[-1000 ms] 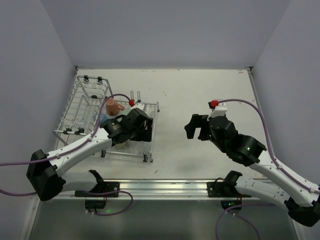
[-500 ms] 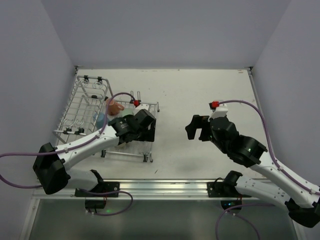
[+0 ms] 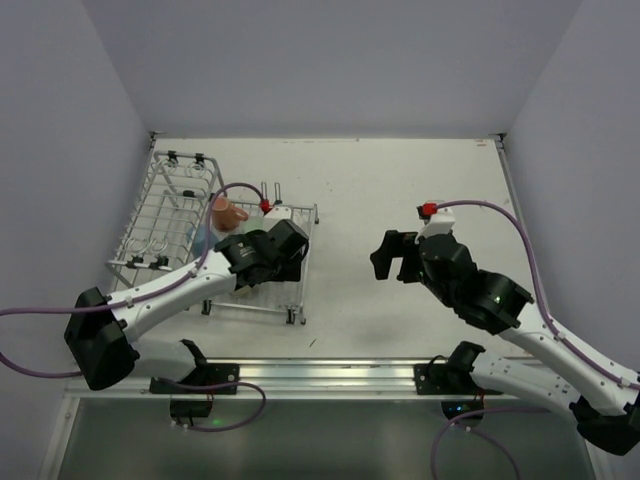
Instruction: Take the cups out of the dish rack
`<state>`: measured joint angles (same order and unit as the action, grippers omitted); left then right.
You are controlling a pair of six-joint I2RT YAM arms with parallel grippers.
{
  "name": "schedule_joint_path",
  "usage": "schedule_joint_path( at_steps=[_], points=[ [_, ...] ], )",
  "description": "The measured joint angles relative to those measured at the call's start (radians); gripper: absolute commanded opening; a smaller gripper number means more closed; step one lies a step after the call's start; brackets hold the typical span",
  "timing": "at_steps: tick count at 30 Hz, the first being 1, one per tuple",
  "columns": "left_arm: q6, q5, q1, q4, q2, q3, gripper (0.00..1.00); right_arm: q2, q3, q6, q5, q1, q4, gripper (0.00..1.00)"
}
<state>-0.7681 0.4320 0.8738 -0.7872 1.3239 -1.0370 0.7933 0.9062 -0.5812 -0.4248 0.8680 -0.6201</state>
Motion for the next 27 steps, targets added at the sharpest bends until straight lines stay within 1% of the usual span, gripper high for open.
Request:
schedule_joint_path(
  at_steps=[5,10,13,16,18,20,23,25,27],
  points=[
    [0.002,0.024,0.005,-0.037,-0.029,-0.019,0.0,0.024,0.0,0.0,0.028,0.0,0.008,0.99],
    [0.033,0.023,0.025,-0.048,-0.118,-0.111,0.0,0.063,0.002,-0.001,0.122,-0.001,0.058,0.99],
    [0.074,-0.039,0.027,0.03,-0.243,-0.124,0.0,0.09,0.009,-0.003,0.194,-0.002,0.106,0.99],
    [0.1,-0.132,0.028,0.153,-0.38,-0.101,0.0,0.118,0.011,-0.005,0.267,-0.002,0.172,0.99],
    [0.11,-0.195,0.03,0.252,-0.453,-0.071,0.0,0.128,0.008,-0.013,0.317,-0.008,0.22,0.96],
    [0.117,-0.254,0.031,0.346,-0.518,-0.024,0.0,0.111,-0.038,-0.04,0.389,-0.036,0.327,0.9],
    [0.119,-0.332,0.031,0.462,-0.589,0.064,0.0,0.034,-0.183,-0.113,0.526,-0.106,0.521,0.86],
    [0.119,-0.379,0.031,0.521,-0.612,0.112,0.0,-0.012,-0.262,-0.164,0.603,-0.144,0.616,0.84],
    [0.118,-0.416,0.031,0.562,-0.619,0.143,0.0,-0.032,-0.296,-0.202,0.666,-0.166,0.694,0.81]
  ],
)
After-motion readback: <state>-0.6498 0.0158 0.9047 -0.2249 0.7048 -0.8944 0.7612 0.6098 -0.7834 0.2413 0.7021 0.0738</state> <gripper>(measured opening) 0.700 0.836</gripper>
